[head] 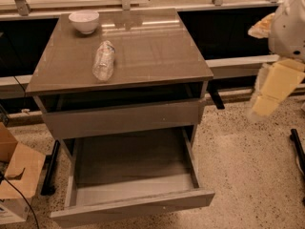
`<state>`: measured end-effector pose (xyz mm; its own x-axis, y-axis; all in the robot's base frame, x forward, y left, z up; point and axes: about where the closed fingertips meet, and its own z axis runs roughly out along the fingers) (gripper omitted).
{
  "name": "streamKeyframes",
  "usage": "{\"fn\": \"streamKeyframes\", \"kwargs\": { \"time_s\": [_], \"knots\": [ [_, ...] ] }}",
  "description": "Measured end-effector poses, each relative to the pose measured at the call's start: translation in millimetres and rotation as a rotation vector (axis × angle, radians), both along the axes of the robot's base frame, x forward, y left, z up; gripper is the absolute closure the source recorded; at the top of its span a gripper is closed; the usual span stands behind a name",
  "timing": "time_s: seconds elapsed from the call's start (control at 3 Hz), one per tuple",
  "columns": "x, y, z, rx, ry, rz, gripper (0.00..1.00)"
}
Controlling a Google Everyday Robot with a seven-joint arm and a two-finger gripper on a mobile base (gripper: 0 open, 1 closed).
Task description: Place water bottle into middle drawer
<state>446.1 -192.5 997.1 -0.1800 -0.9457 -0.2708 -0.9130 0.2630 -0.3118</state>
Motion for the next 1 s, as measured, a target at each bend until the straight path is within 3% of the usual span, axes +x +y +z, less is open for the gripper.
{"fn": "streamKeyframes", "kwargs": {
  "time_s": [0.67,1.0],
  "knots": [
    [26,64,6,0.117,-0.04,0.097,0.0],
    [26,64,6,0.117,-0.04,0.097,0.0]
  ]
}}
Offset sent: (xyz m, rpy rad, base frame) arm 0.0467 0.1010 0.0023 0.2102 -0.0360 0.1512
